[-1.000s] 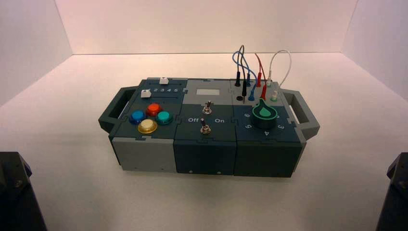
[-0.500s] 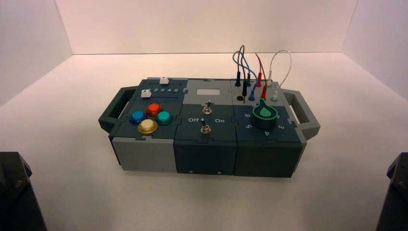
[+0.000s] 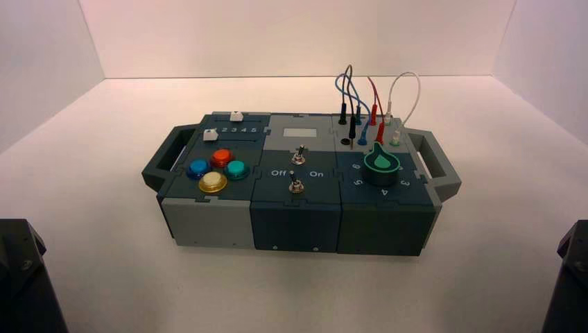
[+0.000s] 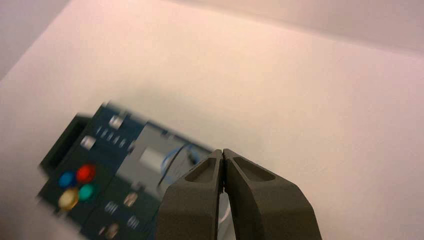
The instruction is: Insert the black wire.
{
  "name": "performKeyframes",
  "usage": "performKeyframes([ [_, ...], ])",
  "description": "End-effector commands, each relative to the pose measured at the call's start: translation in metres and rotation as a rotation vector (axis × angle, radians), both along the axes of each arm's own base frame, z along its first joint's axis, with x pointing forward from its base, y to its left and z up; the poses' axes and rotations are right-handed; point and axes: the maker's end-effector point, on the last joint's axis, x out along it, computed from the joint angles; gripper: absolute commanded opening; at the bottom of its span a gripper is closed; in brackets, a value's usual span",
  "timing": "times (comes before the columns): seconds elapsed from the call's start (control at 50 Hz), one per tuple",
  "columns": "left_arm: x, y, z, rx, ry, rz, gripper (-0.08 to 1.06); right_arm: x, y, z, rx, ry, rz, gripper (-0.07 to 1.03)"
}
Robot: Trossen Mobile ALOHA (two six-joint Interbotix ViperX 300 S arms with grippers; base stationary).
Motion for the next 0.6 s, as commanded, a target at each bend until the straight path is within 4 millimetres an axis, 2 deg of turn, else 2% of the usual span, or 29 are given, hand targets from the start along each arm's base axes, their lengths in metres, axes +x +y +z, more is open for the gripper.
performKeyframes([
  [0.02, 0.003, -0.01, 0.014, 0.022, 0.038, -0.031, -0.03, -0.005, 0.022, 0.003, 0.027, 0.052, 0.054, -0.02],
  [0.14, 0.002, -0.015, 0.009, 0.068, 0.129, -0.053, -0.03, -0.013, 0.034, -0.011, 0.02, 0.137, 0.086, -0.02],
  [0.36, -0.008, -0.028, -0.003, 0.087, 0.245, -0.093, -0.03, -0.027, 0.039, -0.038, -0.029, 0.261, 0.114, -0.02],
  [0.48, -0.015, -0.033, -0.013, 0.089, 0.316, -0.106, -0.03, -0.036, 0.044, -0.044, -0.043, 0.283, 0.145, -0.01],
  [0.56, -0.017, -0.036, -0.018, 0.081, 0.35, -0.111, -0.03, -0.039, 0.046, -0.047, -0.048, 0.29, 0.154, 0.08],
  [0.6, -0.018, -0.038, -0.019, 0.073, 0.361, -0.113, -0.03, -0.039, 0.046, -0.047, -0.05, 0.291, 0.154, 0.18],
])
